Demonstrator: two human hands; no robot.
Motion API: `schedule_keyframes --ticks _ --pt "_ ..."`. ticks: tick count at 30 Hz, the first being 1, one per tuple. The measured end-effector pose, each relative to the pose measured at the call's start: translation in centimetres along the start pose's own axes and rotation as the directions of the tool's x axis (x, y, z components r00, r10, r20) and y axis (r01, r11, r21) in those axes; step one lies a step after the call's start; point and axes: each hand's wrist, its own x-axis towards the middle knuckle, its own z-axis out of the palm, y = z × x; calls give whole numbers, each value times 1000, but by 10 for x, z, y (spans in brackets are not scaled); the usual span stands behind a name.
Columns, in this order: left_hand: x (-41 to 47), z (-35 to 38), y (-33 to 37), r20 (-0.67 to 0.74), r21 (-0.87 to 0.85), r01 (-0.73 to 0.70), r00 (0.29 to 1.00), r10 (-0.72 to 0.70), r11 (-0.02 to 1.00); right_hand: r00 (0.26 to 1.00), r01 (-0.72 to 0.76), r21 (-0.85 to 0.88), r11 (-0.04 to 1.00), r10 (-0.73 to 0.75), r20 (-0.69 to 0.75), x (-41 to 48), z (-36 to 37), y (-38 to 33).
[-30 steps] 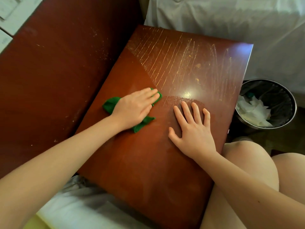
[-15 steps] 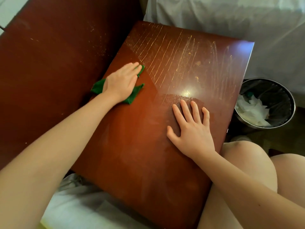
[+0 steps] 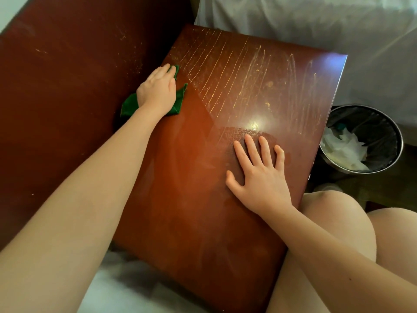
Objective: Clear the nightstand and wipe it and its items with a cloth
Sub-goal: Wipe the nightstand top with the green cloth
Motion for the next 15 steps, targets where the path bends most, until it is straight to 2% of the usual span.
schedule_keyframes --ticks 4,7,12,15 --pt "-16 2 8 -3 6 -59 998 59 998 1000 -1 -7 1000 2 20 0 -1 0" --pt "-36 5 14 4 16 -170 985 170 985 999 -3 -1 1000 3 34 0 -2 0" --pt "-80 12 21 -29 -1 -428 903 428 904 999 0 15 1000 0 38 0 -2 1" --pt "-112 13 25 -52 15 -556 829 556 831 1000 0 16 1000 0 21 0 -1 0"
